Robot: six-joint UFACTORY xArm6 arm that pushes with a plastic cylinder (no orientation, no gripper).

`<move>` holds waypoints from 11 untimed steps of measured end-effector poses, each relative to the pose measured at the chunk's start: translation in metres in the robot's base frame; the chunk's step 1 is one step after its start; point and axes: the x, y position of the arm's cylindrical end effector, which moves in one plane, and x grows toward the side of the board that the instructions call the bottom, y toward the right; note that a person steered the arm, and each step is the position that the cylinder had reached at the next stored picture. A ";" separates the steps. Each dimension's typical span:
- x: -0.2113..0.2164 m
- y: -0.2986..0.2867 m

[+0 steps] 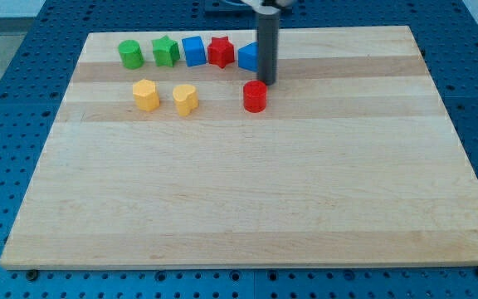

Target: Push red circle below red star

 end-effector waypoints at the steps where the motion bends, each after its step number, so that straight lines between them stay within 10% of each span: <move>1: 0.046 0.011; 4: 0.031 -0.088; 11: 0.013 -0.032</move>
